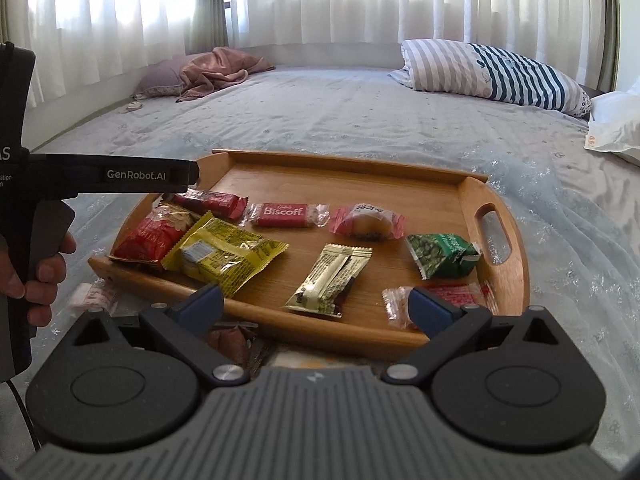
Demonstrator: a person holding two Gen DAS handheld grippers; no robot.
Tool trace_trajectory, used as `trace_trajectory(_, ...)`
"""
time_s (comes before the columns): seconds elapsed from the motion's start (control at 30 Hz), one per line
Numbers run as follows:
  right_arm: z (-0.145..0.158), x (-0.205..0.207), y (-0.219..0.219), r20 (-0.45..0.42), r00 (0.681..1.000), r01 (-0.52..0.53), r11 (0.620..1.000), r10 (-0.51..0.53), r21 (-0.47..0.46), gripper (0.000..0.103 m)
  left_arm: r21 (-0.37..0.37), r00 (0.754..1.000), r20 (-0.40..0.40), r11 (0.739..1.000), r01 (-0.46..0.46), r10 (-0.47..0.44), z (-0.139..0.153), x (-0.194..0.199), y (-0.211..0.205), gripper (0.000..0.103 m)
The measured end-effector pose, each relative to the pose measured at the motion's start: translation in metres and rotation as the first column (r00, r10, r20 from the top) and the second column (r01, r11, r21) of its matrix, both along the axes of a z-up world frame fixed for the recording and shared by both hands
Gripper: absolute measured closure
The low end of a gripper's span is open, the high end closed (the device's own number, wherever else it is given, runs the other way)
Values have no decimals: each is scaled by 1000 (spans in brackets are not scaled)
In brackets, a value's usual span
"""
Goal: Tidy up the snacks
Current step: 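Release the red wafer bar onto the tray with the left tool, then grasp the almond bar with the right tool while the left tool grasps the white pastry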
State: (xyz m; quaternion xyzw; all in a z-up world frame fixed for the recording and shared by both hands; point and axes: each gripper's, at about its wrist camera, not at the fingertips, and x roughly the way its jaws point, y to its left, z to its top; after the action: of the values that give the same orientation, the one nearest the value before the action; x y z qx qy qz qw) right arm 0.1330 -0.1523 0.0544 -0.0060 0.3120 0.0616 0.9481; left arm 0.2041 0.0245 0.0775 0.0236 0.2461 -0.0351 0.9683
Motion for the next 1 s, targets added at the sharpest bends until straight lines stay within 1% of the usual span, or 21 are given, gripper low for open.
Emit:
trace_trajectory(0.1, -3, -7, 8, -7, 999, -53, 998, 53, 16, 0, -38, 1000, -4, 999, -12, 12, 4, -12, 15, 0)
trace_trajectory(0.2, -7, -14, 18, -14, 995, -96, 995, 96, 14, 0, -81, 999, -15, 995, -50, 49, 6, -23, 34, 0)
trace_trajectory(0.27, -9, -19, 25, -12, 992, -127, 992, 127, 3, 0, -76, 997, -17, 994, -76, 75, 5, -30, 44, 0)
trace_trajectory(0.37, -10, -24, 35, -5, 986, -167, 986, 167, -18, 0, -43, 992, -24, 991, -126, 125, 3, -40, 56, 0)
trace_trajectory(0.5, -12, -29, 49, -3, 980, -197, 980, 197, -37, 0, -59, 989, -48, 988, -139, 137, -3, -56, 66, 0)
trace_trajectory(0.53, -13, -30, 52, -1, 981, -194, 980, 194, -43, 3, -64, 989, -54, 988, -140, 137, -4, -60, 67, 0)
trace_trajectory(0.6, -15, -32, 56, 13, 986, -166, 984, 167, -59, 5, -61, 987, -72, 987, -146, 141, -10, -67, 65, 0)
trace_trajectory(0.63, -17, -32, 58, 19, 987, -159, 985, 160, -69, 8, -55, 986, -83, 988, -146, 141, -14, -71, 63, 0)
trace_trajectory(0.67, -19, -31, 60, 17, 987, -155, 985, 157, -81, 10, -48, 986, -95, 989, -143, 138, -18, -73, 62, 0)
trace_trajectory(0.8, -29, -27, 67, -3, 989, -149, 982, 150, -119, 11, -40, 985, -137, 993, -111, 104, -34, -81, 50, 0)
trace_trajectory(0.83, -31, -27, 68, -9, 990, -144, 981, 144, -127, 15, -34, 986, -140, 995, -96, 90, -36, -82, 47, 0)
trace_trajectory(1.0, -36, -30, 73, 1, 994, -105, 981, 107, -161, 19, 36, 989, -133, 998, -59, 63, -42, -83, 30, 0)
